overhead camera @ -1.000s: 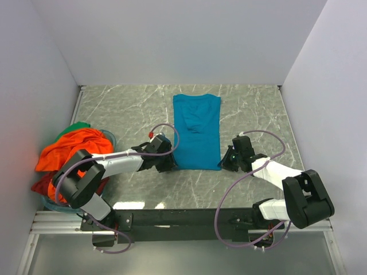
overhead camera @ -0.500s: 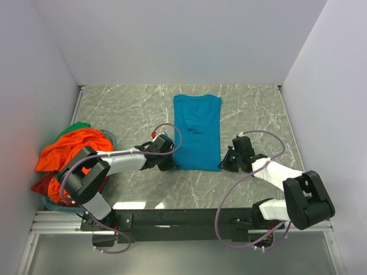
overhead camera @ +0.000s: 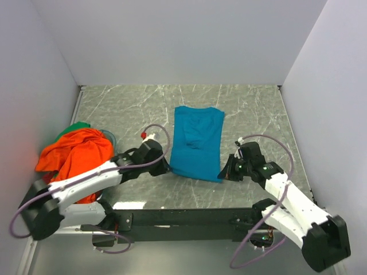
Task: Fold and stack the t-shirts
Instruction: Fold the tshirt
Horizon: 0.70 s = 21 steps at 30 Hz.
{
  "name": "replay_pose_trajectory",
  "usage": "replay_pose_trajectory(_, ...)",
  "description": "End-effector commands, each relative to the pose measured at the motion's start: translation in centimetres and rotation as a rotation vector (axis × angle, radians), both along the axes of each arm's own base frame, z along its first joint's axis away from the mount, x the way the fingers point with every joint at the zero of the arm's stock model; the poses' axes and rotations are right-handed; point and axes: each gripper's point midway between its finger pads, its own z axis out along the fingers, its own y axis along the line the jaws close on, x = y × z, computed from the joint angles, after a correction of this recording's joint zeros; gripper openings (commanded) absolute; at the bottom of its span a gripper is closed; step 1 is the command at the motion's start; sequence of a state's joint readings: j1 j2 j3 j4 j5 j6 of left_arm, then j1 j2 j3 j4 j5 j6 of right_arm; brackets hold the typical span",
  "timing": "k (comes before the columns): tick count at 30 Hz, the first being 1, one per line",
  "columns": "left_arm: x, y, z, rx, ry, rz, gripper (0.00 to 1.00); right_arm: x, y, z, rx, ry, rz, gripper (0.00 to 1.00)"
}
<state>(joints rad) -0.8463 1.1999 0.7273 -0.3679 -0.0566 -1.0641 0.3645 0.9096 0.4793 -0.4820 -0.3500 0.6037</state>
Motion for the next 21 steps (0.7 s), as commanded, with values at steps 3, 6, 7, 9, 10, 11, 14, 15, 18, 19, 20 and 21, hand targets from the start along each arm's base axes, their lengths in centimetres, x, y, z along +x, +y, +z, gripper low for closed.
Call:
replay_pose_trajectory(3,-1.3,2.0,4.9,-0.063,-0.092,0.015,0.01,-4.1,2.2,5.7,0.149,-0.017,0.179,0.00)
replay_pose_trajectory(6,-1.5,2.5,7.8,-0.112,-0.154,0.015,0.01,-5.6,2.5,7.9,0.195,-0.032,0.231,0.00)
replay_pose_trajectory(7,-1.6,2.7,8.3,-0.119,-0.163,0.017,0.01,-5.9,2.5,8.4,0.202,-0.034,0.239,0.00)
replay_pose_trajectory(9,-1.6,2.8,9.8,-0.145,-0.197,0.010,0.01,-6.6,2.5,9.3,0.219,-0.035,0.251,0.00)
replay_pose_trajectory(10,-1.6,2.9,10.5,-0.159,-0.215,0.017,0.01,-6.9,2.6,9.7,0.229,-0.036,0.261,0.00)
replay_pose_trajectory(11,-1.5,3.0,10.7,-0.159,-0.224,0.021,0.01,-7.1,2.6,10.2,0.234,-0.038,0.265,0.00)
replay_pose_trajectory(14,-1.0,3.3,11.8,-0.156,-0.253,0.038,0.01,-7.1,2.7,11.3,0.249,-0.066,0.269,0.00)
replay_pose_trajectory(15,-0.8,3.3,12.5,-0.161,-0.272,0.042,0.01,-7.0,2.7,11.5,0.255,-0.072,0.261,0.00)
replay_pose_trajectory(18,0.5,3.4,13.7,-0.165,-0.326,0.083,0.01,-6.1,2.8,11.6,0.248,-0.084,0.236,0.00)
replay_pose_trajectory(19,0.9,3.2,14.1,-0.171,-0.343,0.087,0.01,-5.7,2.7,11.6,0.239,-0.090,0.225,0.00)
replay_pose_trajectory(20,1.3,3.2,14.3,-0.167,-0.361,0.100,0.01,-5.2,2.5,11.5,0.216,-0.097,0.201,0.00)
replay_pose_trajectory(21,1.8,3.0,14.6,-0.164,-0.371,0.111,0.01,-4.8,2.4,11.4,0.199,-0.100,0.195,0.00)
